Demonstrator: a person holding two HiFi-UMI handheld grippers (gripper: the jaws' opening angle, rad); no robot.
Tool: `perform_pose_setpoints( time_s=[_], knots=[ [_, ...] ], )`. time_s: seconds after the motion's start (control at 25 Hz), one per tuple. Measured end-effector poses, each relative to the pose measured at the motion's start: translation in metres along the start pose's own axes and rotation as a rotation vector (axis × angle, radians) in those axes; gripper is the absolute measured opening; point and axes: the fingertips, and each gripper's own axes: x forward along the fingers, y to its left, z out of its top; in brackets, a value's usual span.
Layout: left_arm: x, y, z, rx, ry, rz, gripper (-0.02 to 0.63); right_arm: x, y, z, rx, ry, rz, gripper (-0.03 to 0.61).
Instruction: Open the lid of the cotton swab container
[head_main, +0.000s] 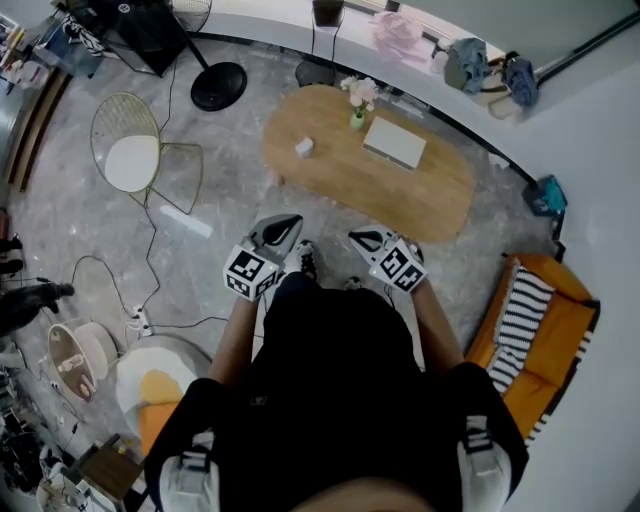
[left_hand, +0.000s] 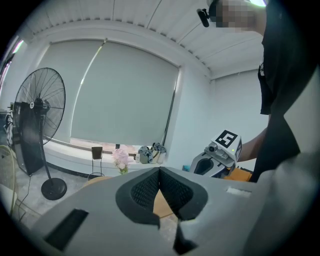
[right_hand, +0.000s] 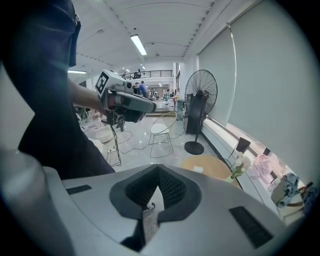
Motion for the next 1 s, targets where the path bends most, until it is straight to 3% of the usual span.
perform_pose_setpoints(
  time_s=[0.24, 0.64, 1.0],
  knots=[
    [0.004, 0.032, 0.011, 0.025, -0.024, -0.021, 0.0, 0.023, -0.019, 0.007, 0.021, 0.023, -0.028, -0.005],
    [-0.002, 0.09, 0.008, 0.025, 0.004, -0.056, 0.0, 0.074, -0.039, 0.041, 0.019, 0.065, -0.065, -0.005],
    [0.004, 0.111, 0.006, 0.03, 0.013, -0.123, 0.0, 0.085, -0.043, 0.037, 0.074, 0.107, -0.136, -0.005]
  ],
)
